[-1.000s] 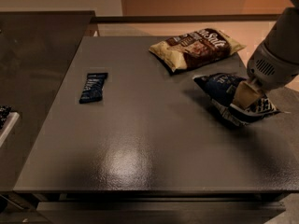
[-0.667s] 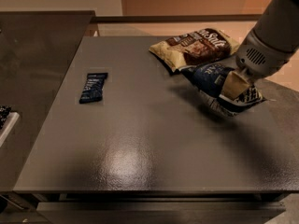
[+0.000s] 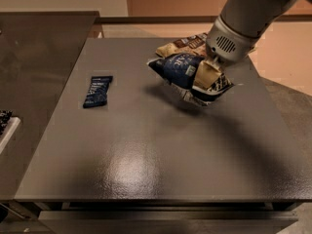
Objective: Move blue chip bag near rxbar blueberry
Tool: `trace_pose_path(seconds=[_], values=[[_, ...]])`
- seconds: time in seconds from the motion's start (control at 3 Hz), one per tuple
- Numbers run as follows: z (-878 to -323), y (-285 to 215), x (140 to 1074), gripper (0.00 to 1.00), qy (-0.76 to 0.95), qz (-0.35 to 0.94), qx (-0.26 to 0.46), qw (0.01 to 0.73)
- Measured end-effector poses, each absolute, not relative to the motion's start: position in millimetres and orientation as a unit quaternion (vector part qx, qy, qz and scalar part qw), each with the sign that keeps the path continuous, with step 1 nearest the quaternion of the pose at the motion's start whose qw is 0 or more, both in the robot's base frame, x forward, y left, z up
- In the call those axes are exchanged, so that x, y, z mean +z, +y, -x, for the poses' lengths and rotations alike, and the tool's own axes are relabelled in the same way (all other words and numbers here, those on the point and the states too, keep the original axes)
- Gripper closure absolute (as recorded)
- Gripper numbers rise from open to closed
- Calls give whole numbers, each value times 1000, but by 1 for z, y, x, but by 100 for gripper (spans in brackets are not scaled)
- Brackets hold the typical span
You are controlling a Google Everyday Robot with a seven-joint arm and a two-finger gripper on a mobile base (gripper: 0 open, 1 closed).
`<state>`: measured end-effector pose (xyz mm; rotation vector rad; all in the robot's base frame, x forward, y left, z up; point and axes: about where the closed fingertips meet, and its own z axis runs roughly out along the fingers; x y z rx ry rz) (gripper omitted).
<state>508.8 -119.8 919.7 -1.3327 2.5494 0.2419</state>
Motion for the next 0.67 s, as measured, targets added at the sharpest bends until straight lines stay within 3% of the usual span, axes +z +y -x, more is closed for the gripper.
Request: trace_pose_path(seconds=[0.67], values=[[-533,-37,910,100,821,543,113,139]])
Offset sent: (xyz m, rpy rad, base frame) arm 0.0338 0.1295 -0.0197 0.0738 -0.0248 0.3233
